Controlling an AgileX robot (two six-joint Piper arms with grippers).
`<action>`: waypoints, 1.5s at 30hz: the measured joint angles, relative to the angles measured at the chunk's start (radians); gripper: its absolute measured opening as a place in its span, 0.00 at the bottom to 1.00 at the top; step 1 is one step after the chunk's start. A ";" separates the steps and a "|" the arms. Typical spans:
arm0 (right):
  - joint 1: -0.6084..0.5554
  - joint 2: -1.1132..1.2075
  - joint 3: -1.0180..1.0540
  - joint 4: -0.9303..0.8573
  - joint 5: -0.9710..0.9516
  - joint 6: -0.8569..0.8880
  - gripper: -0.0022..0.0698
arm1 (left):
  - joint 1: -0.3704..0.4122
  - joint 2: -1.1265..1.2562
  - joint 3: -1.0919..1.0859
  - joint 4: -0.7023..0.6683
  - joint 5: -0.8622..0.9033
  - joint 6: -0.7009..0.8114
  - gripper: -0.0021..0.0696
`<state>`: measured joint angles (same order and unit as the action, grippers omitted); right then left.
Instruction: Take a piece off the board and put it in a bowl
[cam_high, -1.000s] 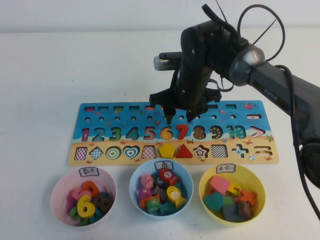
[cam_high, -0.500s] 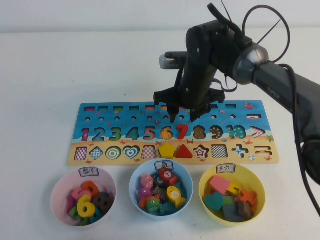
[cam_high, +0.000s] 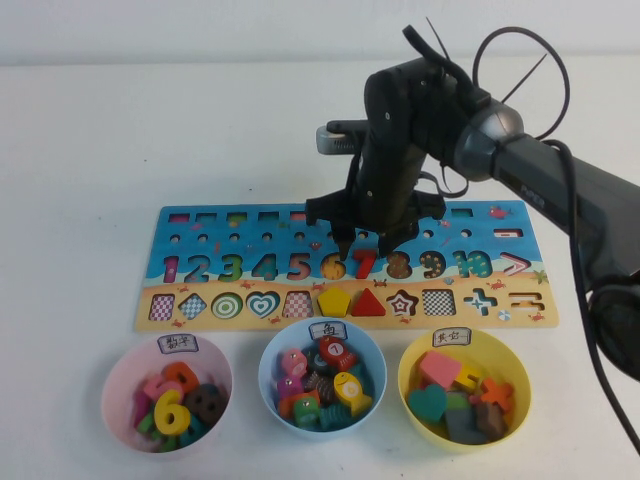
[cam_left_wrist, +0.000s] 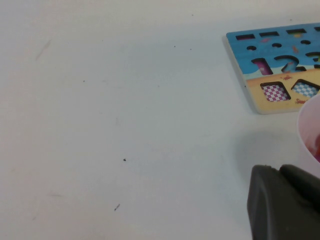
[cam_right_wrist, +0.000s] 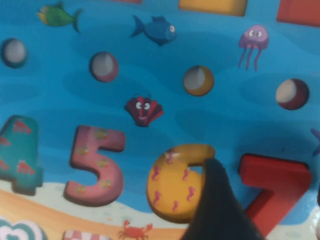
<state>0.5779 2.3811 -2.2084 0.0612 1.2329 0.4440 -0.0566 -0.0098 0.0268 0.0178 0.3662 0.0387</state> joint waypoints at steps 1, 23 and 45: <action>0.000 0.003 0.000 0.000 0.000 0.000 0.55 | 0.000 0.000 0.000 0.000 0.000 0.000 0.02; 0.000 0.020 -0.003 -0.004 0.002 0.000 0.53 | 0.000 0.000 0.000 0.000 0.000 0.000 0.02; 0.000 0.018 -0.008 -0.014 0.003 -0.045 0.33 | 0.000 0.000 0.000 0.000 0.000 0.000 0.02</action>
<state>0.5779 2.3990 -2.2164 0.0477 1.2359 0.3990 -0.0566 -0.0098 0.0268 0.0178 0.3662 0.0387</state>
